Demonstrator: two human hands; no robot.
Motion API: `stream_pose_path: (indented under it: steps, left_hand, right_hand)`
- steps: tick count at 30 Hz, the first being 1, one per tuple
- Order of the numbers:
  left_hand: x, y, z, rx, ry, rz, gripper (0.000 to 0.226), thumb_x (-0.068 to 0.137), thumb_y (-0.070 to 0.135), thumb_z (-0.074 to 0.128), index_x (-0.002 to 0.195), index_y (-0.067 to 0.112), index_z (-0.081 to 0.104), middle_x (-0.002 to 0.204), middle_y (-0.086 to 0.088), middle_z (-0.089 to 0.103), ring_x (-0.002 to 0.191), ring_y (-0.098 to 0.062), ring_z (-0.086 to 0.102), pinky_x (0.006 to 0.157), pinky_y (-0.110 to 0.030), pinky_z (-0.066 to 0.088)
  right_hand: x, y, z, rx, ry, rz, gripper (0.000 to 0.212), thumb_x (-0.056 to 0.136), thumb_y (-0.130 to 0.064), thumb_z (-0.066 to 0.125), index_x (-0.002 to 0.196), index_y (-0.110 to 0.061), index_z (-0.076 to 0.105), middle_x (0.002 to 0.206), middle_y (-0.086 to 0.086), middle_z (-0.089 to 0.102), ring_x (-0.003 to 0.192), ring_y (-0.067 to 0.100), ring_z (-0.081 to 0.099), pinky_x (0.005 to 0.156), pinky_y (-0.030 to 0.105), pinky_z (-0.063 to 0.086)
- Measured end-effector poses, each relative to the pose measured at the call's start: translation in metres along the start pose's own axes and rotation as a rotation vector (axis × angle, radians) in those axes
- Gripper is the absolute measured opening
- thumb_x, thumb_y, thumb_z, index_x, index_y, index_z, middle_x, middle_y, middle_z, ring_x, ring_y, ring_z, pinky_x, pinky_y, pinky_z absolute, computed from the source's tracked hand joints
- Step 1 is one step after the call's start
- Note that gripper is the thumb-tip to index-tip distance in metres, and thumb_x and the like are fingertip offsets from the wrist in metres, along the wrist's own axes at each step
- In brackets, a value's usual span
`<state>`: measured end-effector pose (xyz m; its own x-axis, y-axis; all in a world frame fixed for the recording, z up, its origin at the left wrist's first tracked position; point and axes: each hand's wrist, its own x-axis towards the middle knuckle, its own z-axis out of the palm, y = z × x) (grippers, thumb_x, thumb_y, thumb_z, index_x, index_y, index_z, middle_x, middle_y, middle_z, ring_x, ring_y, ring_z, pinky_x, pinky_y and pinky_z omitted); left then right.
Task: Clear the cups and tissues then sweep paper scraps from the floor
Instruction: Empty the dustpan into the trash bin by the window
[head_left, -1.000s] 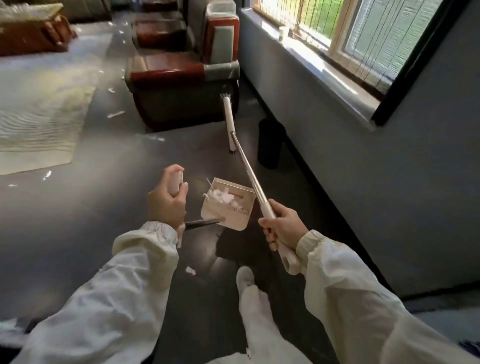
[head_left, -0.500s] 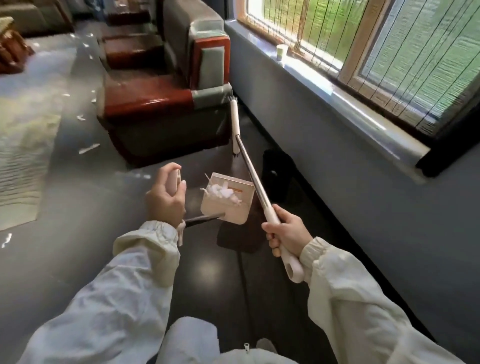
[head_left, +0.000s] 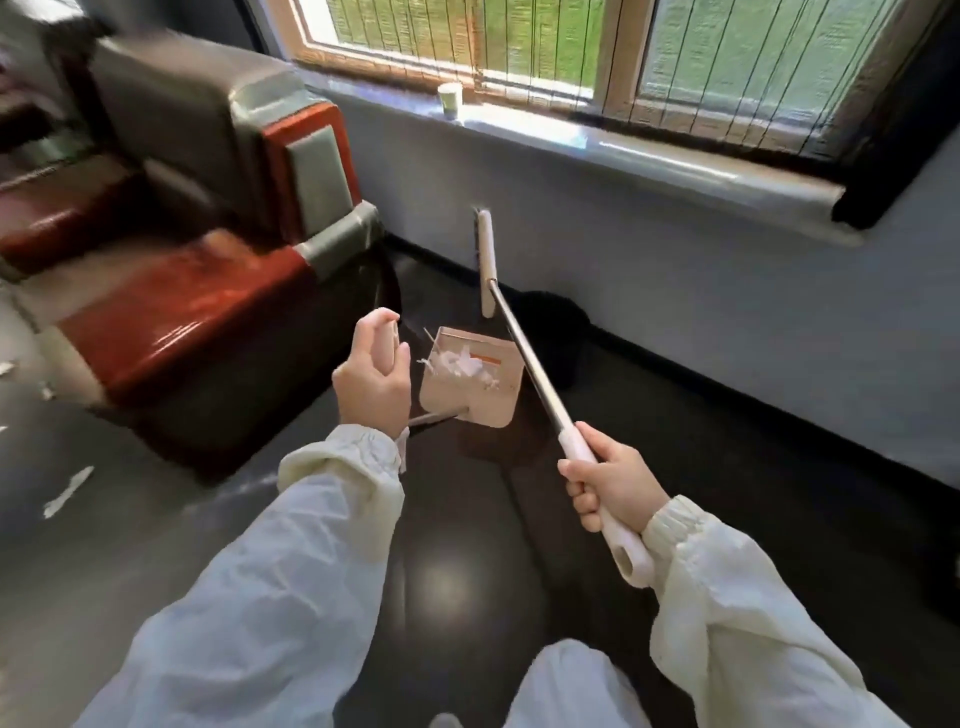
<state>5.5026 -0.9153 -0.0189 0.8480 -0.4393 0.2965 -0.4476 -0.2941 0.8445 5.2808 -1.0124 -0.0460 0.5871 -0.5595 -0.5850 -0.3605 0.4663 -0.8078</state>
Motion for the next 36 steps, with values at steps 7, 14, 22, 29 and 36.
stream_pose_path:
  steps: [7, 14, 22, 29, 36]
  left_hand:
    - [0.086, -0.008, -0.018, -0.028, -0.139, 0.169, 0.03, 0.088, 0.014, 0.057, 0.108, 0.036, 0.054, 0.075, 0.006, 0.058, 0.062, -0.024, 0.057, 0.068, -0.048, 0.056]
    - [0.155, -0.009, -0.004, -0.044, -0.183, 0.385, 0.027, 0.087, 0.01, 0.058, 0.111, 0.02, 0.056, 0.081, 0.003, 0.057, 0.07, -0.002, 0.048, 0.074, -0.001, 0.035]
    - [0.242, -0.016, 0.024, -0.054, -0.318, 0.552, 0.029, 0.09, 0.008, 0.056, 0.117, 0.018, 0.054, 0.084, -0.005, 0.066, 0.072, -0.015, 0.058, 0.075, -0.022, 0.043]
    - [0.311, -0.02, 0.045, -0.035, -0.555, 0.817, 0.034, 0.09, 0.003, 0.054, 0.12, 0.02, 0.05, 0.077, -0.012, 0.06, 0.081, -0.036, 0.065, 0.071, -0.035, 0.049]
    - [0.334, -0.03, 0.047, -0.06, -0.604, 0.891, 0.039, 0.089, 0.001, 0.054, 0.116, 0.027, 0.041, 0.082, -0.013, 0.06, 0.086, -0.036, 0.067, 0.071, -0.035, 0.048]
  right_hand:
    - [-0.004, -0.011, 0.044, 0.184, 0.174, -0.002, 0.072, 0.092, 0.003, 0.053, 0.15, -0.027, 0.023, 0.059, 0.005, 0.047, 0.037, 0.008, 0.042, 0.034, 0.021, 0.036]
    - [-0.001, -0.036, 0.054, 0.246, 0.303, -0.044, 0.072, 0.091, 0.002, 0.053, 0.15, -0.027, 0.023, 0.061, 0.004, 0.047, 0.038, 0.007, 0.042, 0.035, 0.021, 0.038]
    - [0.01, -0.053, 0.103, 0.363, 0.443, -0.11, 0.071, 0.09, 0.0, 0.055, 0.148, -0.031, 0.028, 0.058, 0.002, 0.05, 0.039, 0.007, 0.042, 0.035, 0.021, 0.037]
    - [0.023, -0.054, 0.186, 0.552, 0.581, -0.166, 0.07, 0.09, 0.001, 0.054, 0.146, -0.033, 0.029, 0.052, -0.001, 0.048, 0.038, 0.007, 0.04, 0.033, 0.02, 0.036]
    - [0.038, -0.051, 0.234, 0.723, 0.612, -0.166, 0.071, 0.09, 0.003, 0.053, 0.148, -0.03, 0.028, 0.052, 0.001, 0.046, 0.036, 0.008, 0.038, 0.032, 0.02, 0.035]
